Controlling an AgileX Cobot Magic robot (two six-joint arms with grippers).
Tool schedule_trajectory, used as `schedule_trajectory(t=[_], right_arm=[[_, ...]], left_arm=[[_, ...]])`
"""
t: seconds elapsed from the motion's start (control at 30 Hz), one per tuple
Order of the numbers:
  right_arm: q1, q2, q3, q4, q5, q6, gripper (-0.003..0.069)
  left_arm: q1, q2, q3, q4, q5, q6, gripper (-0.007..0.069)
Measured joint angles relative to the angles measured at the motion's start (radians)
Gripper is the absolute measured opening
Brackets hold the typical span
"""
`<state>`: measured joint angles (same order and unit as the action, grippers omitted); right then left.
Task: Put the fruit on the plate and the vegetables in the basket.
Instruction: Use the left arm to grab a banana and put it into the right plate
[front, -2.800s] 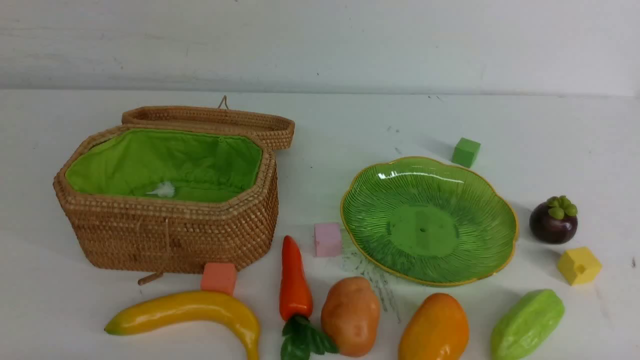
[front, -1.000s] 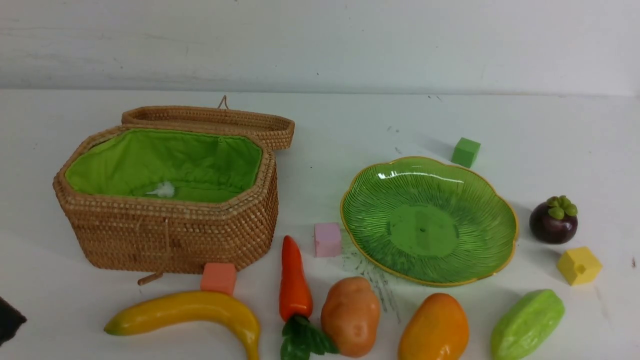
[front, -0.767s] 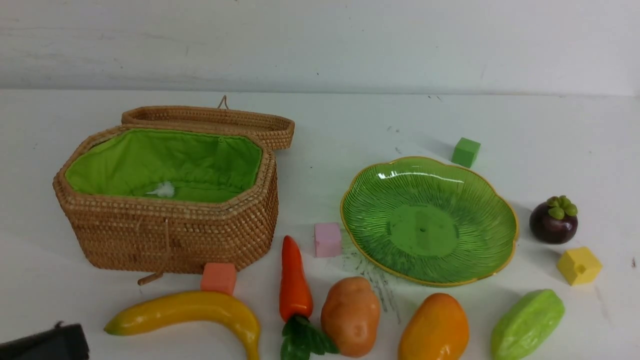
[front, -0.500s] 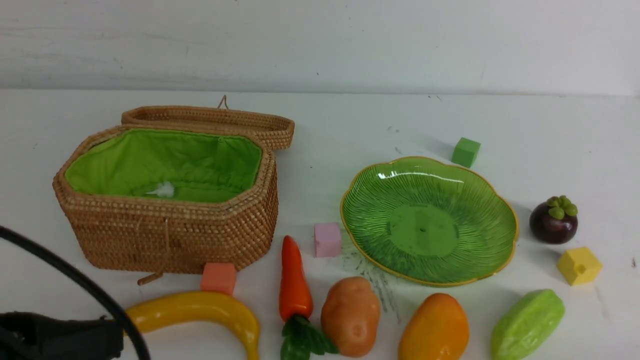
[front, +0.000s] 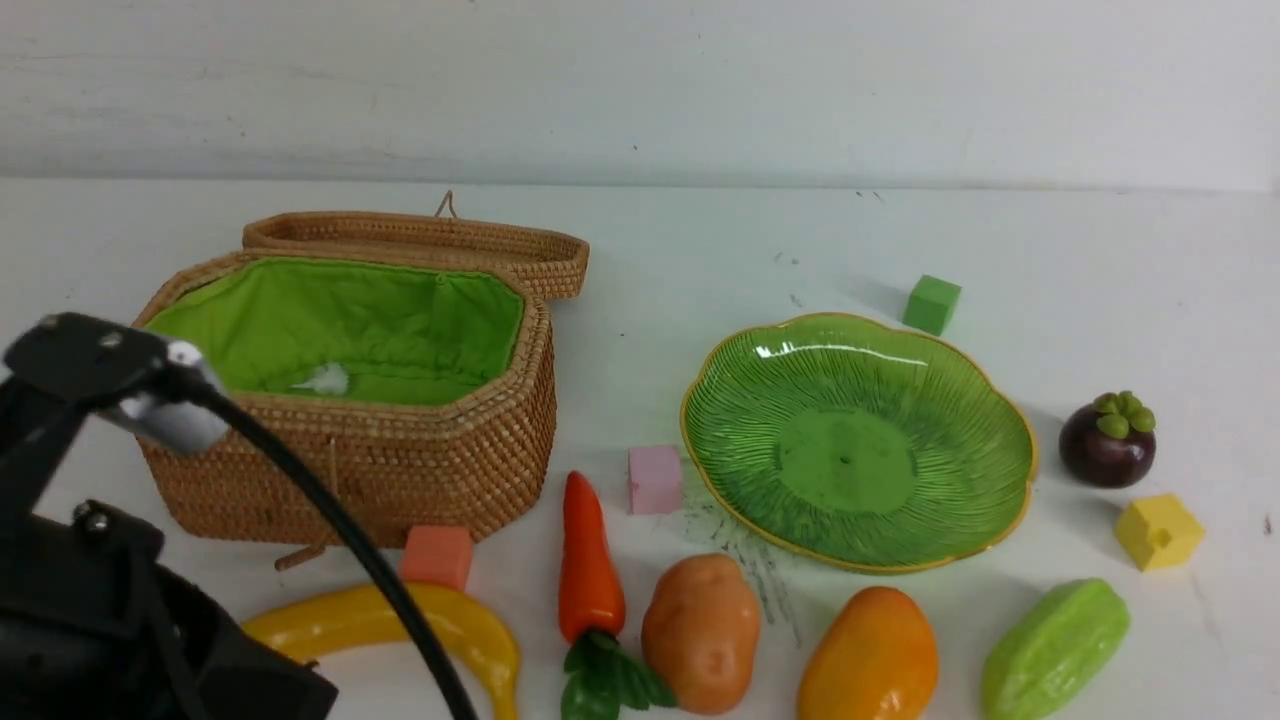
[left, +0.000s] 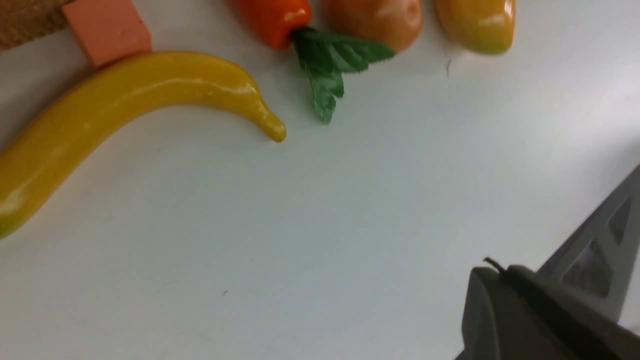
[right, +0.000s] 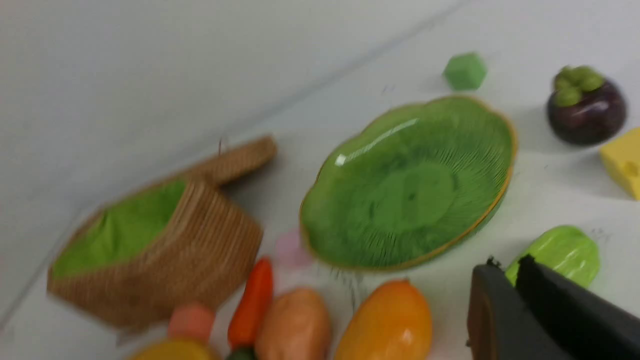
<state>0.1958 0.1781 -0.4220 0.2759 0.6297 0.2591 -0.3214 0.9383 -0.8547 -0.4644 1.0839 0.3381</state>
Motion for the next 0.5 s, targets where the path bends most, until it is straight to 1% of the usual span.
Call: schedule_trajectory(t=[0.07,0.1,0.13,0.2,0.23,0.27,0.37,0.5], right_arm=[[0.072,0.079,-0.150,0.007,0.160,-0.087,0.0023],[0.123,0.136,-0.234,0.018,0.259,-0.130,0.0013],[0.143,0.159,-0.285,0.020,0.321,-0.152,0.0010],[0.215,0.234,-0.407,0.032,0.460,-0.191,0.0008],[0.215,0.234,-0.416,0.033,0.471,-0.195,0.0008],[0.251,0.268,-0.482,0.043,0.537,-0.221,0.0008],[0.290,0.296,-0.555,0.058,0.595,-0.272,0.0008],[0.307,0.300,-0.610,0.077,0.627,-0.350,0.0013]], left_arm=[[-0.072,0.035,-0.015,0.064,0.011,-0.001,-0.0013],[-0.115,0.057,-0.022,0.104,0.015,0.000,-0.0013],[-0.134,0.069,-0.025,0.132,0.017,0.003,-0.0013],[-0.197,0.117,-0.037,0.210,0.018,0.022,-0.0013],[-0.197,0.117,-0.038,0.217,0.018,0.021,-0.0013],[-0.212,0.142,-0.046,0.254,0.018,0.026,-0.0013],[-0.215,0.181,-0.064,0.301,0.012,0.030,-0.0013],[-0.215,0.202,-0.087,0.346,0.005,0.109,-0.0013]])
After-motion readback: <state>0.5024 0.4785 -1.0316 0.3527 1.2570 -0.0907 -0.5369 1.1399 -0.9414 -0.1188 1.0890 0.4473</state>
